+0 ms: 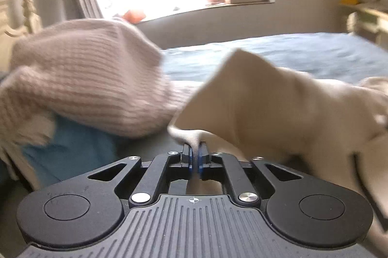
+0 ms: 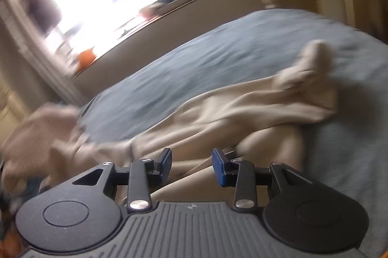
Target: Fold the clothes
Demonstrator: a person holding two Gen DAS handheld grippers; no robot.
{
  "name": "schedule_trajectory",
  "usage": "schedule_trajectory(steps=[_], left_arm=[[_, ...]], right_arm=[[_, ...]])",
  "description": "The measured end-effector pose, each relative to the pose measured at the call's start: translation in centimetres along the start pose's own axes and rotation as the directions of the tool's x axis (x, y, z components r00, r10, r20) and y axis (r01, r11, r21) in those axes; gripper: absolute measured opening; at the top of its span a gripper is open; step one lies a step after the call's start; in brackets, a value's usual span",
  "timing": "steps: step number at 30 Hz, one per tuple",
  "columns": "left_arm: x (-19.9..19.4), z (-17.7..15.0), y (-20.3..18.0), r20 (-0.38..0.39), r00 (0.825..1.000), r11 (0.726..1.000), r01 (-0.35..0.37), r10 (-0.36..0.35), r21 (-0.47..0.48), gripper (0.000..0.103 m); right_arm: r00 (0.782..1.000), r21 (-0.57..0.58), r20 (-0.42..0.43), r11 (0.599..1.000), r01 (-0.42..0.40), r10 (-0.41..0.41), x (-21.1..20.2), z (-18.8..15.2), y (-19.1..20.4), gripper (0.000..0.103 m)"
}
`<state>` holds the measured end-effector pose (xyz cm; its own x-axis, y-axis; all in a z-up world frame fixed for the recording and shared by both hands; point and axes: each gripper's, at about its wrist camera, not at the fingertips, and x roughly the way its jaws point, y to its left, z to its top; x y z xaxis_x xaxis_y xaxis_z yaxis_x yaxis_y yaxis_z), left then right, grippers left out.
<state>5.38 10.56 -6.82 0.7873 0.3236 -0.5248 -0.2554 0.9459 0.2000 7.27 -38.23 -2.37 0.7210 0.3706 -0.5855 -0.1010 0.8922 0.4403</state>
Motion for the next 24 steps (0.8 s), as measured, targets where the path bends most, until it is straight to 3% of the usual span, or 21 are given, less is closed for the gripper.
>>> schedule_trajectory(steps=[4,6,8,10,11,12,13,15,18,19,21,24], left_arm=[[-1.3,-0.1,1.2,0.018,0.998,0.997,-0.066,0.066,-0.032,0.03],[-3.0,-0.6,1.1,0.057,0.995,0.997,-0.078,0.08,-0.027,0.058],[-4.7,-0.9,0.6,0.106,0.992,0.998,-0.065,0.067,-0.02,0.073],[-6.1,-1.1,-0.6,0.122,0.991,0.998,0.061,-0.061,0.005,0.079],[-6.5,-1.1,-1.5,0.103,0.982,0.987,0.159,-0.16,0.018,0.086],[-6.7,-1.1,-2.5,0.066,0.96,0.962,0.273,-0.274,0.028,0.09],[-6.9,-1.1,-3.5,0.028,0.923,0.923,0.383,-0.384,0.033,0.09],[-6.9,-1.3,-6.1,-0.053,0.83,0.83,0.558,-0.556,0.027,0.091],[-7.2,-1.9,-11.1,-0.182,0.683,0.686,0.725,-0.707,0.057,0.091],[-7.3,-2.2,-12.7,-0.218,0.648,0.646,0.758,-0.73,0.087,0.091],[-7.5,-3.0,-16.0,-0.285,0.615,0.588,0.788,-0.735,0.183,0.093],[-7.1,-4.5,-19.7,-0.344,0.649,0.582,0.761,-0.679,0.286,0.089]], right_arm=[[0.997,-0.102,-0.065,0.993,-0.055,0.049,1.3,-1.5,4.5,0.04],[0.996,-0.127,-0.074,0.991,-0.053,0.044,1.5,-1.8,5.9,0.04],[0.996,-0.142,-0.08,0.989,-0.05,0.039,0.9,-2.4,6.3,0.044],[0.995,-0.203,-0.092,0.978,-0.055,0.037,0.3,-3.0,6.7,0.048],[0.995,-0.239,-0.098,0.97,-0.048,0.025,-0.2,-3.5,6.9,0.05],[0.995,-0.271,-0.102,0.962,-0.039,0.012,-0.6,-4.0,7.1,0.054],[0.994,-0.303,-0.105,0.952,-0.031,-0.001,-1.0,-4.5,7.3,0.06],[0.993,-0.335,-0.12,0.942,-0.038,-0.003,-1.4,-5.6,7.3,0.062],[0.987,-0.312,-0.163,0.949,-0.049,-0.003,-1.5,-7.0,6.6,0.062],[0.986,-0.295,-0.167,0.954,-0.048,-0.002,-1.4,-7.3,6.2,0.062],[0.984,-0.26,-0.176,0.965,-0.046,-0.001,-1.4,-8.0,5.4,0.062],[0.982,-0.225,-0.186,0.973,-0.058,0.015,-0.9,-8.6,4.6,0.061]])
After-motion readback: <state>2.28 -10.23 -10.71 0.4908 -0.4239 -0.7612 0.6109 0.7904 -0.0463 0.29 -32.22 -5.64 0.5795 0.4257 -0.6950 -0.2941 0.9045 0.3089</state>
